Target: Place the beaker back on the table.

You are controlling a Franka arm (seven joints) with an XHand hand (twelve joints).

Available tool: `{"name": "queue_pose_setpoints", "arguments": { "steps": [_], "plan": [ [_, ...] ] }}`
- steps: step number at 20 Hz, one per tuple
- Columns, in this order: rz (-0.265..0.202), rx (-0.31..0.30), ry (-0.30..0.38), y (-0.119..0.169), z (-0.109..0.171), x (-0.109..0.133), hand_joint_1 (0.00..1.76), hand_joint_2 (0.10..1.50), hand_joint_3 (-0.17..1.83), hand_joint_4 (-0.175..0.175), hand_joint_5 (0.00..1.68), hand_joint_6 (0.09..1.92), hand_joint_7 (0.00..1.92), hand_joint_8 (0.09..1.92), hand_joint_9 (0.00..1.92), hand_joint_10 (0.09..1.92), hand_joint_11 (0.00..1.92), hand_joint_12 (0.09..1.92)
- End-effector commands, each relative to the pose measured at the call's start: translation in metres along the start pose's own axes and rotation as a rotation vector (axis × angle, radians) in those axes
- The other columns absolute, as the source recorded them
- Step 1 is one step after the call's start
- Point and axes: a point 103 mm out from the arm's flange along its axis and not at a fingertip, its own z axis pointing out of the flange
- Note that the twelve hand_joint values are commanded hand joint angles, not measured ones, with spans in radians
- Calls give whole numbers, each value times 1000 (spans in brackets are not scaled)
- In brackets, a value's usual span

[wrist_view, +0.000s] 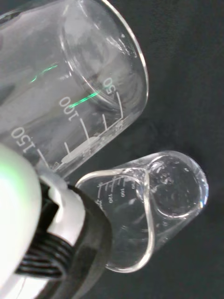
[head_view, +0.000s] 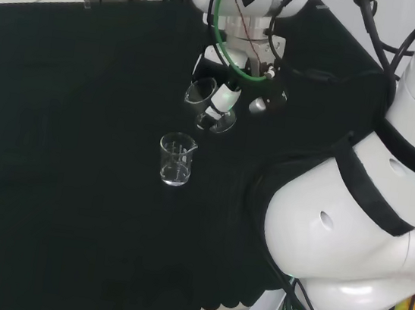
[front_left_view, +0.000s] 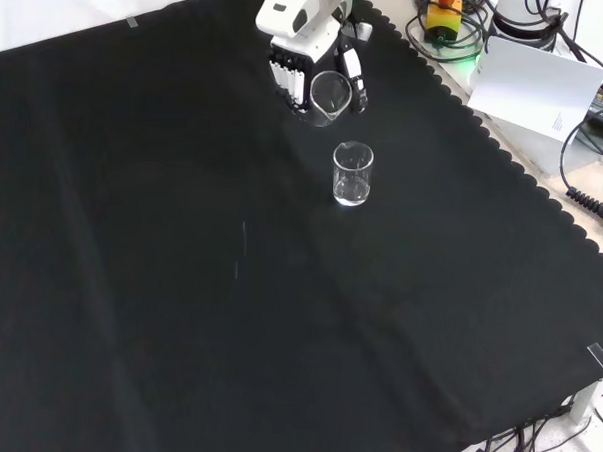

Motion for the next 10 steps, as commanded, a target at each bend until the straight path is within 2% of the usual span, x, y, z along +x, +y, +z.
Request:
{"name": "queue_pose_setpoints", "arguments": {
  "steps": [1, 10],
  "plan": [
    [5, -48, 5, -3, -1, -6, 1316, 605, 710, -175, 1311, 594, 1373, 556, 1800, 87, 1472, 512],
    [9, -93, 26, 10, 5, -15, 1316, 610, 703, -175, 1306, 600, 1368, 563, 1795, 87, 1468, 513]
  ]
}}
